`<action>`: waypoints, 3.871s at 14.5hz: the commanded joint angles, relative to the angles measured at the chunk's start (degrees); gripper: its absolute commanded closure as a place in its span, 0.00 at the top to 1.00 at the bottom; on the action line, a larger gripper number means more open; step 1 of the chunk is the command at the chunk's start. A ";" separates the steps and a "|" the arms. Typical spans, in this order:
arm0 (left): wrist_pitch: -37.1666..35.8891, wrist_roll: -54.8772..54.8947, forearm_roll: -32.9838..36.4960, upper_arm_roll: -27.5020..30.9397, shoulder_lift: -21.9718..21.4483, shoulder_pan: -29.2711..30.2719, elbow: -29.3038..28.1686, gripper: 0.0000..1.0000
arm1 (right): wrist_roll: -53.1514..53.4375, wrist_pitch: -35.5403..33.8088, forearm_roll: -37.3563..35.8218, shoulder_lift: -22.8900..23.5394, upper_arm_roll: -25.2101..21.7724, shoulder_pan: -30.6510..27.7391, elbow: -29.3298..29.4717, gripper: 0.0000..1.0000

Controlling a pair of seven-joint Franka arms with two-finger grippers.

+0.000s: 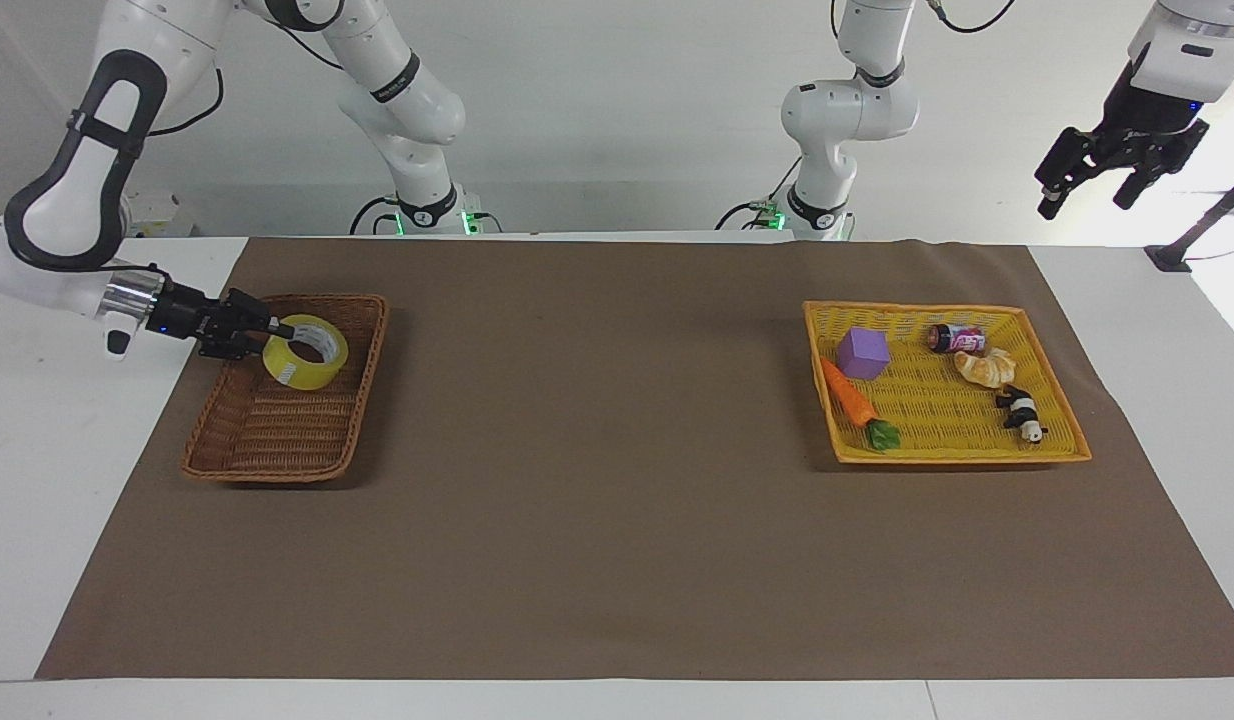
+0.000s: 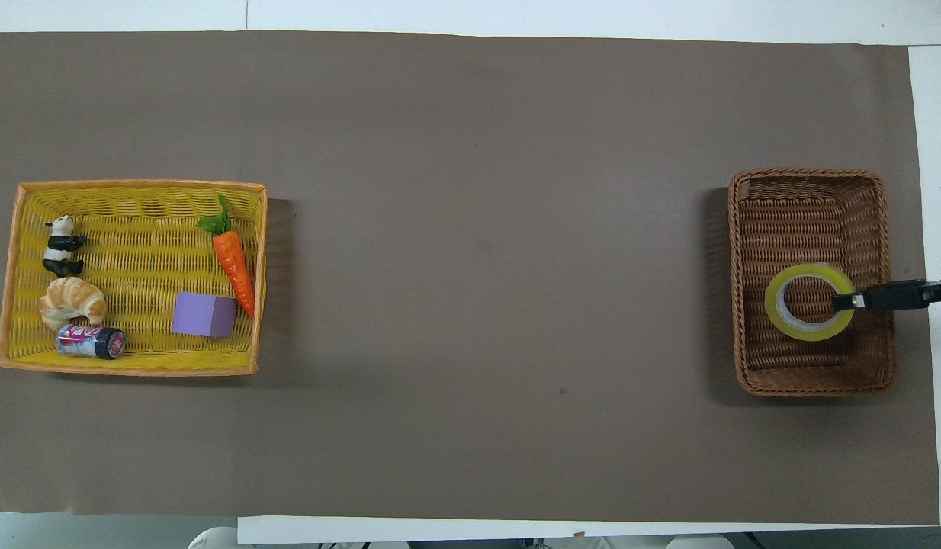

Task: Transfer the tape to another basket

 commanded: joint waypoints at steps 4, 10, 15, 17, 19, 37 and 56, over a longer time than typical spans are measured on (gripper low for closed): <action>-3.64 0.39 0.20 0.00 7.25 -1.40 3.12 1.00 | -3.00 2.29 -1.35 0.74 0.72 -0.14 -0.30 0.00; -3.73 0.56 -0.15 -3.34 7.25 0.36 3.65 1.00 | -4.41 3.60 -1.27 0.39 0.81 0.21 -2.15 0.00; -0.38 0.65 -0.50 -3.34 7.08 0.27 3.30 1.00 | -7.04 4.92 -3.98 0.48 0.81 1.17 -1.62 0.21; -0.12 0.48 -0.41 -3.51 5.51 -0.69 -0.46 1.00 | -6.61 5.01 -4.26 0.57 0.81 1.88 -1.53 1.00; -1.08 0.48 -0.41 -3.43 4.71 -2.27 -1.27 1.00 | -6.78 5.01 -4.26 0.31 0.81 1.97 -1.27 1.00; -1.18 0.39 -0.32 -3.07 4.53 -1.05 -1.63 1.00 | 32.90 3.64 -35.16 -17.45 1.51 22.61 9.69 1.00; -1.18 0.39 -0.32 -3.07 4.53 -1.05 -1.63 1.00 | 47.54 -9.14 -38.44 -16.48 1.86 26.14 20.18 1.00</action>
